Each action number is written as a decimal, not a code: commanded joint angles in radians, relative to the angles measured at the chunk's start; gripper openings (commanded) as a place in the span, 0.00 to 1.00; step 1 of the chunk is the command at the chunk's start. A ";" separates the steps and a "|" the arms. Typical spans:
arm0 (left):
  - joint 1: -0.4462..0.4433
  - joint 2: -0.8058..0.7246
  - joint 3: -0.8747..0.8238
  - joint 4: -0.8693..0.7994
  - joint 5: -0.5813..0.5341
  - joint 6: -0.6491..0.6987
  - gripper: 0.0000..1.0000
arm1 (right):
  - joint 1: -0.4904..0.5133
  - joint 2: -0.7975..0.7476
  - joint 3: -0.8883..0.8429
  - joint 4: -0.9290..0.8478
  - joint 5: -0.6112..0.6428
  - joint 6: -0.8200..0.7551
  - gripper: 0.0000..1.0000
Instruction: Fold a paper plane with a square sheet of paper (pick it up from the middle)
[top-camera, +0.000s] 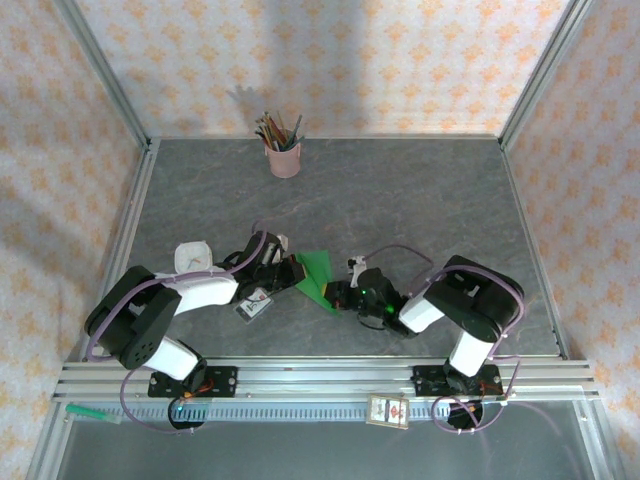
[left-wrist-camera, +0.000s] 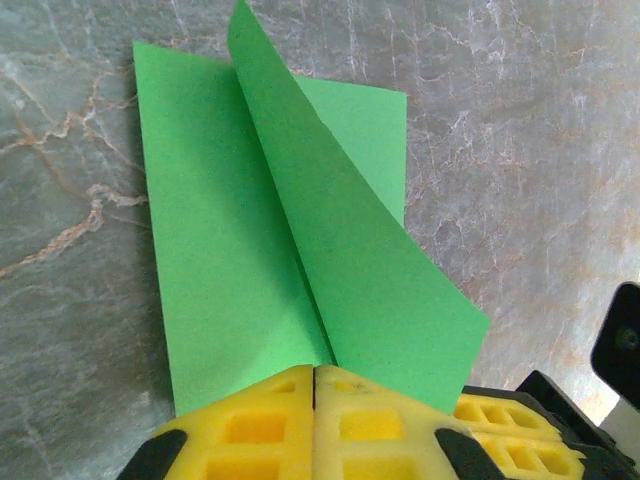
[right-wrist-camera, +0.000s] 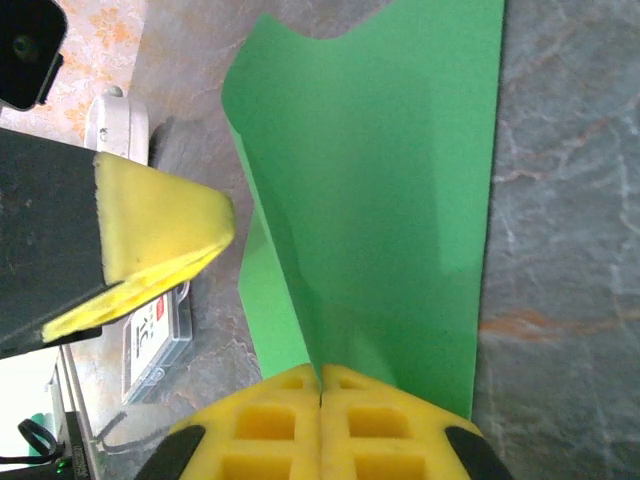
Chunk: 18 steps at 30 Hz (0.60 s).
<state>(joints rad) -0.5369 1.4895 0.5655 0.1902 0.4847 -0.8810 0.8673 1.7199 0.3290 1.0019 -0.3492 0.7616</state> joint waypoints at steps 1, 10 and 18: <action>-0.011 -0.012 0.006 0.002 -0.019 0.006 0.06 | -0.005 0.022 -0.016 0.085 -0.008 0.072 0.00; -0.020 0.004 0.009 0.026 -0.016 -0.006 0.01 | -0.017 0.090 -0.067 0.229 0.002 0.191 0.00; -0.026 0.073 0.072 0.015 -0.018 0.014 0.01 | -0.017 0.121 -0.089 0.296 0.009 0.218 0.00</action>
<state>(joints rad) -0.5533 1.5387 0.5949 0.1970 0.4847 -0.8841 0.8562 1.8233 0.2550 1.2598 -0.3595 0.9581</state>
